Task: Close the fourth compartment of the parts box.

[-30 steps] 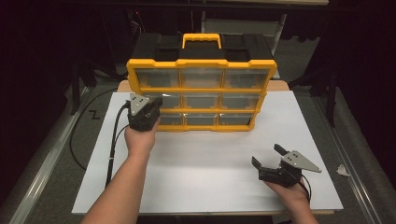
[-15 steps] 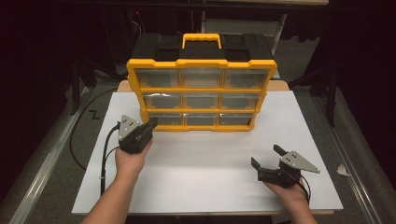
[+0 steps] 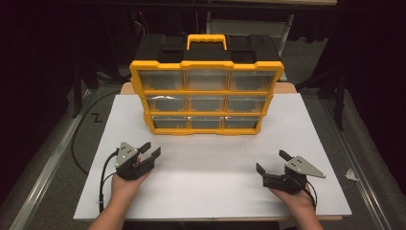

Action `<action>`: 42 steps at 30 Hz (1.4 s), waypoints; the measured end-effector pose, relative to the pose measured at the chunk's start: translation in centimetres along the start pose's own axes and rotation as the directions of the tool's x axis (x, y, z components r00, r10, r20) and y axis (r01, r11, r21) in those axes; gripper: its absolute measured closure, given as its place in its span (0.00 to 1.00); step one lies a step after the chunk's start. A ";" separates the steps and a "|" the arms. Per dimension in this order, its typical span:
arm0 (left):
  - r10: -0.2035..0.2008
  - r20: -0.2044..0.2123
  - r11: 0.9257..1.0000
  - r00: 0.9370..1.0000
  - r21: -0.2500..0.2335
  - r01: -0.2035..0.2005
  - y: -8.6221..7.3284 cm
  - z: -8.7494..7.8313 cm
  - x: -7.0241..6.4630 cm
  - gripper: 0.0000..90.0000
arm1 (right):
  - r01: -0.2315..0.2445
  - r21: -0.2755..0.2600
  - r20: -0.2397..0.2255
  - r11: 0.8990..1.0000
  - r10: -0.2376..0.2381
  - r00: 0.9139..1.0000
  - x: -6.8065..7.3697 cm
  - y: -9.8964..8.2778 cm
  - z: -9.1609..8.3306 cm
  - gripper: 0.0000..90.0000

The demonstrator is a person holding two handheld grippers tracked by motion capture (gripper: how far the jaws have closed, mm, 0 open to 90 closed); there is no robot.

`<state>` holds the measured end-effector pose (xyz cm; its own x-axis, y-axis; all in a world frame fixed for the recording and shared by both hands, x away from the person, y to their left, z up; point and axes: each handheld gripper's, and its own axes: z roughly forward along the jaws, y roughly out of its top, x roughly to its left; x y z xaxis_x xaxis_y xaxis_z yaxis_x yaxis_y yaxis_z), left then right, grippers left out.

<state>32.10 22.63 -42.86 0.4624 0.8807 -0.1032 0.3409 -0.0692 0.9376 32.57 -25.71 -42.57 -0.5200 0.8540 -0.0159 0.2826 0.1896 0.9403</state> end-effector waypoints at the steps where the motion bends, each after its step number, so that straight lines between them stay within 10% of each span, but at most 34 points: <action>1: 0.003 0.006 1.000 1.000 0.000 -0.003 -0.3 -0.5 0.1 0.52 | -0.001 0.000 0.003 1.000 0.001 1.000 -0.1 0.0 -0.1 0.04; 8: 0.068 0.003 0.997 0.998 -0.029 -0.068 -1.3 -2.4 0.0 0.38 | -0.036 -0.005 0.031 0.999 0.037 0.999 -1.1 -0.1 -0.5 0.04; 19: 0.016 0.025 1.000 1.000 -0.003 -0.016 -1.1 -1.9 1.0 0.00 | -0.052 0.001 0.053 0.999 0.052 0.997 -0.9 -0.2 -0.5 0.05; 42: 0.056 0.003 0.998 0.998 0.030 -0.056 -1.2 -1.8 0.7 0.00 | -0.029 -0.014 0.029 0.999 0.029 0.999 -1.0 -0.1 -0.9 0.05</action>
<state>30.52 24.12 -43.49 0.4835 0.8738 -0.0515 0.3390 -0.1327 0.9314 32.34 -26.97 -42.32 -0.4880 0.8728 0.0020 0.2866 0.1580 0.9449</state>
